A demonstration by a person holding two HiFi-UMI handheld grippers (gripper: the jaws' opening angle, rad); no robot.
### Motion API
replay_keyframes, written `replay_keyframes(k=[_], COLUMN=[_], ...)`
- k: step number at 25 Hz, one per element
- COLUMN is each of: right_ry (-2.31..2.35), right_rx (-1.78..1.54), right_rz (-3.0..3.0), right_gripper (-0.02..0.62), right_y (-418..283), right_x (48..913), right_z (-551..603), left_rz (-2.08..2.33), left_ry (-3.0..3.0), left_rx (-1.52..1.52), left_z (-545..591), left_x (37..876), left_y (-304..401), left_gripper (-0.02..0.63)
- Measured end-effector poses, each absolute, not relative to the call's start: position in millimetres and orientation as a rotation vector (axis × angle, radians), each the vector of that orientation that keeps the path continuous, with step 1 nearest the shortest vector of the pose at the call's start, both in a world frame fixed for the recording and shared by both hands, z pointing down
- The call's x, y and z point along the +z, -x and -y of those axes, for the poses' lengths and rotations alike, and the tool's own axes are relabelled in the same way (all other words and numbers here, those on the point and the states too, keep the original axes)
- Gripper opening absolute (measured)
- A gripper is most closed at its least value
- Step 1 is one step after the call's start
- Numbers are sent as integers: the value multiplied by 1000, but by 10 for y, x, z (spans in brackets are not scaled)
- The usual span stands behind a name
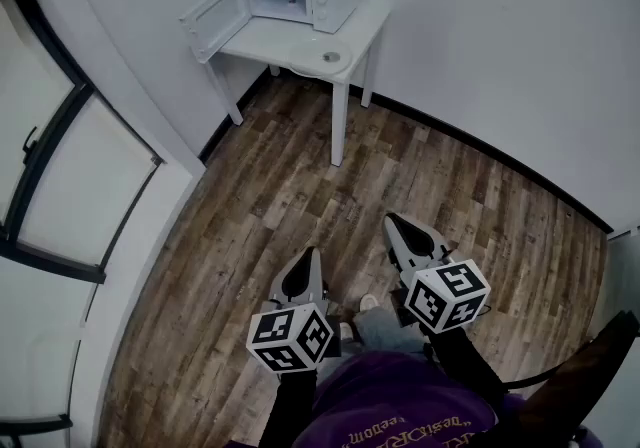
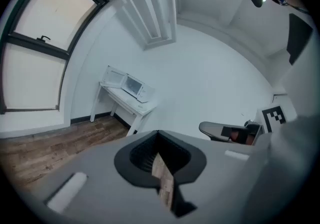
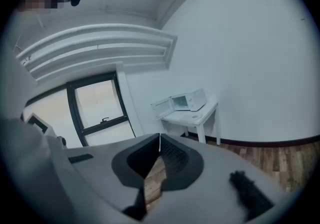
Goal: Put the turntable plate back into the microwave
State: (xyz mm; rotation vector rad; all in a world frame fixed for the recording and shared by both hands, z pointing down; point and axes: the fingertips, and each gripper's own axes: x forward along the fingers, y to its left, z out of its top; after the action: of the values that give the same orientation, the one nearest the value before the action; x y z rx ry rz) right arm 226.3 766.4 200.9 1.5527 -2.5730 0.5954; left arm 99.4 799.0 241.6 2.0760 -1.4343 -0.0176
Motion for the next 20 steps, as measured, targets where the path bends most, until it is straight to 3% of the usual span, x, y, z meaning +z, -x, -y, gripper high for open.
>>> replay_keyframes(k=[20], right_ry=[-1467], right_rx=[583], right_rz=[2612], right_gripper=[11], right_y=[-2570], right_x=[2072], right_z=[-5678], left_rz=[1490], left_ry=[-2016], left_rx=[-18], left_z=[-6143], left_x=[2552], left_y=[-1310], left_gripper=[5])
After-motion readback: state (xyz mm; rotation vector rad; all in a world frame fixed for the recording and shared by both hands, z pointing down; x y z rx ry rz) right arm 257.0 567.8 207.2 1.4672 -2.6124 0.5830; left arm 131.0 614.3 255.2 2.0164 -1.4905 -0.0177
